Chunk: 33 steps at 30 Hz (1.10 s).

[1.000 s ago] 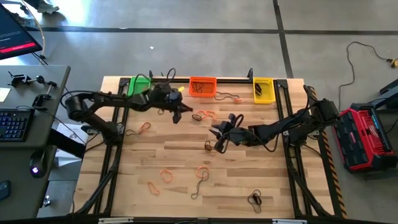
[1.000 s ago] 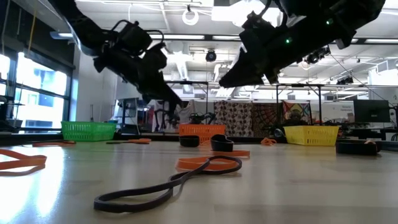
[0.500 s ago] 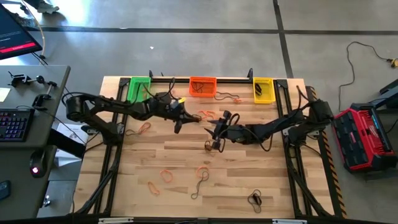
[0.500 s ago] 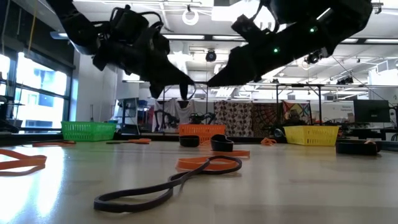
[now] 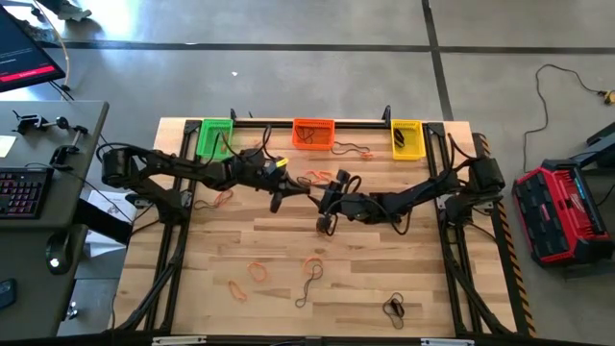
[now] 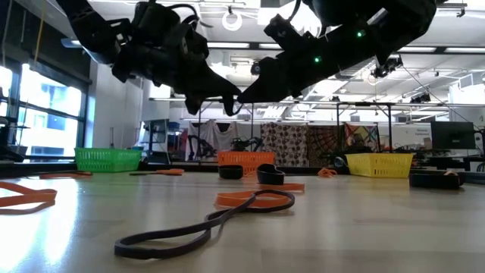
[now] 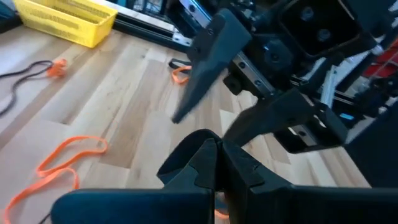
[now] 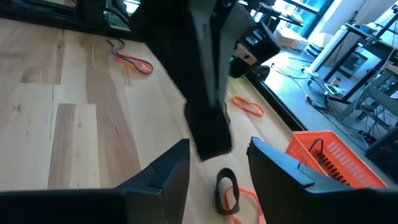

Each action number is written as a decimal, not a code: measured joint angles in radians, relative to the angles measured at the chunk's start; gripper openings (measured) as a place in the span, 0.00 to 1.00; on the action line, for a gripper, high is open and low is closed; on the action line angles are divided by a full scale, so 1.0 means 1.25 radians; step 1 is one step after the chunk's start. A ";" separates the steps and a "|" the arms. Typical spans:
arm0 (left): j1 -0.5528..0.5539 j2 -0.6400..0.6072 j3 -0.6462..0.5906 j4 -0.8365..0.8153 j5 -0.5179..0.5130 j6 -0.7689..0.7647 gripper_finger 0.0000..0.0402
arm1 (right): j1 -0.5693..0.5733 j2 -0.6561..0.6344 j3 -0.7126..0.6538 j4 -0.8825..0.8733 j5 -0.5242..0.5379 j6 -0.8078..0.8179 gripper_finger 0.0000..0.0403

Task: Sort rubber bands into baskets
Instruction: Put the top left black rubber band into the yellow bin

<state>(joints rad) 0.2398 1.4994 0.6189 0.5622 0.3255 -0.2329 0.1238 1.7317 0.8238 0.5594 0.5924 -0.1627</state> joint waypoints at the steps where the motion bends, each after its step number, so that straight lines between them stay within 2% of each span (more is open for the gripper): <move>1: 0.000 0.000 0.000 0.002 -0.009 0.000 0.00 | 0.000 0.000 0.000 0.000 -0.008 0.001 0.36; 11: -0.023 0.000 0.000 0.012 -0.014 -0.020 0.00 | -0.007 0.000 0.000 0.005 -0.018 0.021 0.23; 22: -0.048 0.000 0.000 0.023 -0.052 -0.016 0.02 | -0.010 0.000 0.000 0.005 -0.016 0.019 0.01; 28: -0.048 0.000 0.000 0.022 -0.092 -0.008 0.01 | -0.009 0.000 0.000 -0.005 -0.008 0.019 0.04; 33: -0.047 0.000 0.000 0.020 -0.099 -0.028 0.01 | 0.016 0.000 0.000 -0.054 0.112 -0.013 0.14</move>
<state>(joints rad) 0.1810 1.4994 0.6193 0.5877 0.2016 -0.2685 0.1441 1.7317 0.8238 0.4925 0.7327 -0.1784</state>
